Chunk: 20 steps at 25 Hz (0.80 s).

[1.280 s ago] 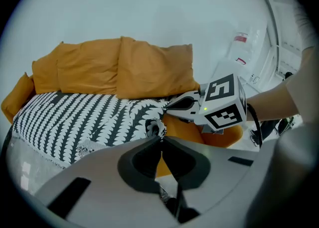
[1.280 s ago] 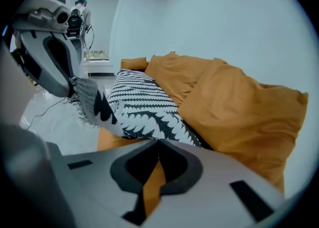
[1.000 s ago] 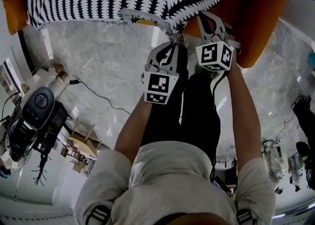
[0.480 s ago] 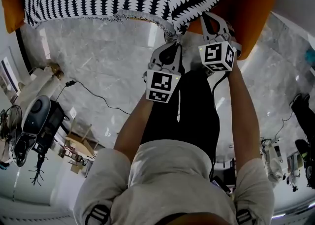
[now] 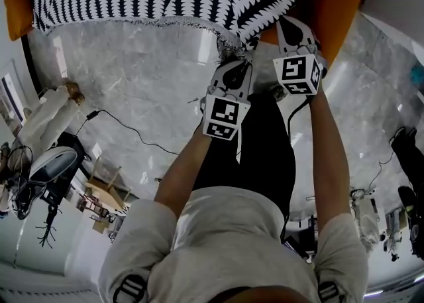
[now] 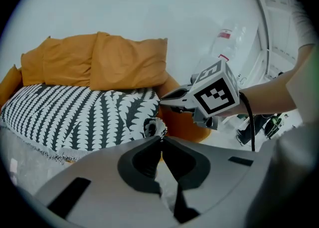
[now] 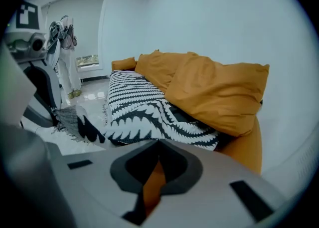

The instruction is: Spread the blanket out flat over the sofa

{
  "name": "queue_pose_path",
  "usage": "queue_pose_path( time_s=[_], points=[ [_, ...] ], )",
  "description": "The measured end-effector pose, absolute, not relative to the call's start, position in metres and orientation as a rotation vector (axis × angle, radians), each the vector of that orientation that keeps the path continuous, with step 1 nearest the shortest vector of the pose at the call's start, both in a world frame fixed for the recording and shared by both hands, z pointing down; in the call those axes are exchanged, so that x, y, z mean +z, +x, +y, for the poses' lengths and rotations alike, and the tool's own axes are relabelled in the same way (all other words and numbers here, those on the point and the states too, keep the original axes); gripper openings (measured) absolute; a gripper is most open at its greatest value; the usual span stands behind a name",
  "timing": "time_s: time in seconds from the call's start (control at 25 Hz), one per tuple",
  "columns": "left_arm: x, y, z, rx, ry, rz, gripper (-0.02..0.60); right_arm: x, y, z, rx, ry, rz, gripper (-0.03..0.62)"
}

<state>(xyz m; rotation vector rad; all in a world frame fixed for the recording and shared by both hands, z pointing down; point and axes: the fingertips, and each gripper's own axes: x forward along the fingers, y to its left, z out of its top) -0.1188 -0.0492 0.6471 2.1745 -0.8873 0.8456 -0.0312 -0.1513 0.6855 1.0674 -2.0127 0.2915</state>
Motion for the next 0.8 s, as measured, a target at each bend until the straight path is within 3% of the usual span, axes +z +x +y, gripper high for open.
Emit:
queue_pose_path(
  time_s=[0.8],
  points=[
    [0.651, -0.093, -0.058, 0.885, 2.226, -0.746, 0.017, 0.682, -0.021, -0.195, 0.421, 1.18, -2.024, 0.026]
  ],
)
